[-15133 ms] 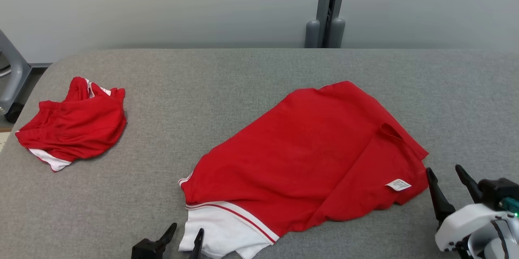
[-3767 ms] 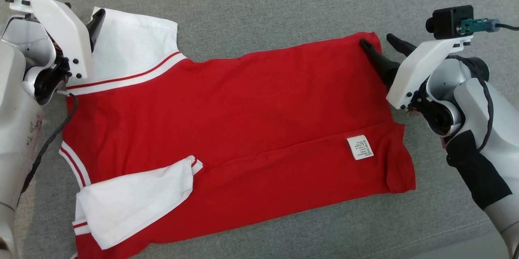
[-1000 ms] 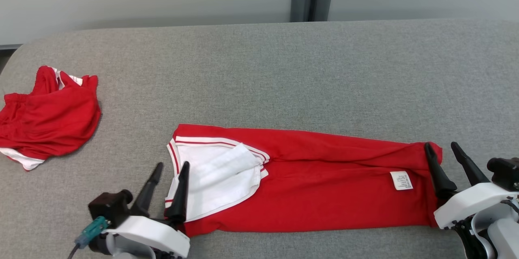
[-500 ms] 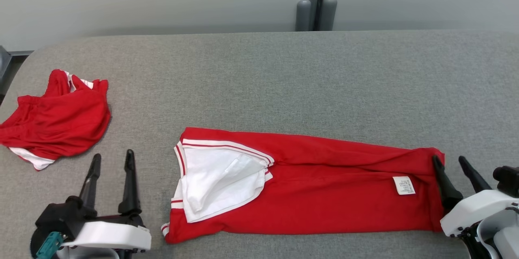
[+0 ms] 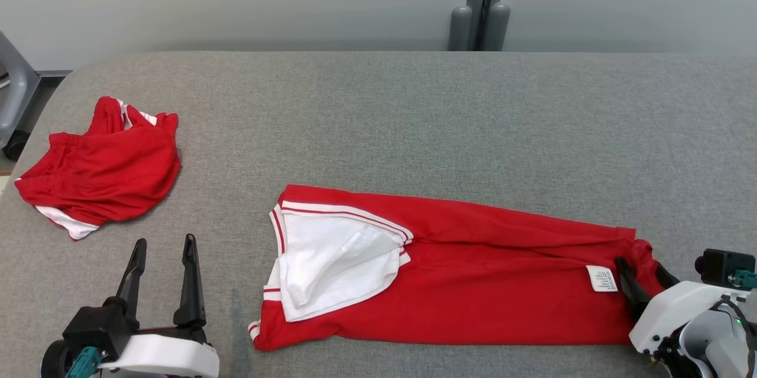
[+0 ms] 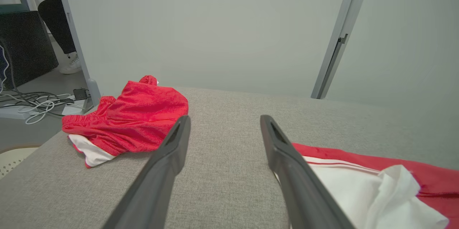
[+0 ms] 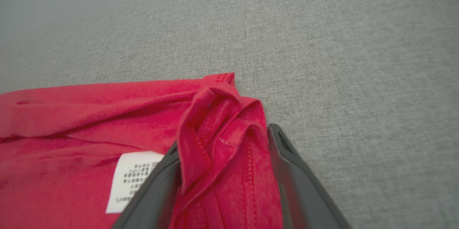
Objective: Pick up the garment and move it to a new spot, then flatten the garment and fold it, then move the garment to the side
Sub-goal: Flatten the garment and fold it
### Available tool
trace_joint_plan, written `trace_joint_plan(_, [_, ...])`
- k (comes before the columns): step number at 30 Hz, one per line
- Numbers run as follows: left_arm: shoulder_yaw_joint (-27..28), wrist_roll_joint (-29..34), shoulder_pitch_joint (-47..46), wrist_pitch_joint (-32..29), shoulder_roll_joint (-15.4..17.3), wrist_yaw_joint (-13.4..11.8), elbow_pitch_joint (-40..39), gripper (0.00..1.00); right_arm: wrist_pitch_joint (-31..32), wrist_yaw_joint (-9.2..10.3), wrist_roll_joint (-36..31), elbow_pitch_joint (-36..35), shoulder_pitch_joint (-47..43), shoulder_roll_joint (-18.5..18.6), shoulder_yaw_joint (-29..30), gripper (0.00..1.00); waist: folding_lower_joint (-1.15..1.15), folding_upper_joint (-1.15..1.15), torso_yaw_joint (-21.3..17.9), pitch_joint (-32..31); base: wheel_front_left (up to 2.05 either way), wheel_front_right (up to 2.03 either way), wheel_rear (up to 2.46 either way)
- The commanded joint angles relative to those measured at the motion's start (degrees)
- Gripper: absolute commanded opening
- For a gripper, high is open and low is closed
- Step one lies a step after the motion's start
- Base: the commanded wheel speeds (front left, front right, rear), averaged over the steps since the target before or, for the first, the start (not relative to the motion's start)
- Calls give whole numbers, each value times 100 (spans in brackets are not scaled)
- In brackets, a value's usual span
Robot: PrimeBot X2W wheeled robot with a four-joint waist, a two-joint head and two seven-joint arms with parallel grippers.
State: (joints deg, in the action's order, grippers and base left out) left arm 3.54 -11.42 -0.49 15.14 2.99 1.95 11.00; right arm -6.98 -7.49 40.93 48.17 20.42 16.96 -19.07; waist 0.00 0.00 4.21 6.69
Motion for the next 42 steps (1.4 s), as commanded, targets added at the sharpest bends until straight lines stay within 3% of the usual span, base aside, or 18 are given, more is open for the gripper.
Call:
trace_joint_plan(1, [28, 42, 9, -1, 11, 25, 14, 100, 100, -1, 80, 86, 8, -5, -53, 95, 0, 0, 17, -21, 0, 0, 0])
trace_joint_plan(2, [30, 41, 19, -1, 7, 35, 30, 100, 160, -1, 98, 151, 6, -19, -97, 47, 0, 0, 26, -33, 0, 0, 0])
trace_joint_plan(3, [28, 49, 31, -1, 3, 42, 41, 100, 167, -1, 130, 181, 11, -32, -133, 16, 0, 0, 31, -43, 0, 0, 0])
trace_joint_plan(4, [32, 62, 36, -1, 1, 44, 37, 100, 170, -1, 175, 201, 18, -42, -159, 0, 0, 0, 33, -53, 0, 0, 0])
trace_joint_plan(11, [13, 88, 80, -1, 1, 8, 57, 100, -32, 7, 390, 349, 200, 264, -110, 0, 0, 0, -10, -147, 0, 0, 0])
trace_joint_plan(20, [34, 133, 125, -1, 0, -8, 54, 100, -256, 4, 472, 654, 370, 1118, 232, 0, 0, 0, -97, -263, 0, 0, 0])
trace_joint_plan(25, [59, 79, 197, -1, 0, -43, 5, 100, -242, 1, 509, 648, 386, 1369, 324, 0, 0, 0, -200, -295, 0, 0, 0])
trace_joint_plan(35, [-67, -35, 134, -1, 3, -112, 53, 100, 170, -1, 662, -808, 381, 614, -253, 0, 0, 0, -408, -316, 0, 0, 0])
trace_joint_plan(42, [-273, -98, -45, -1, 3, -116, 146, 100, 562, -1, 504, -1841, 264, -184, -795, 0, 0, 0, -194, -283, 0, 0, 0])
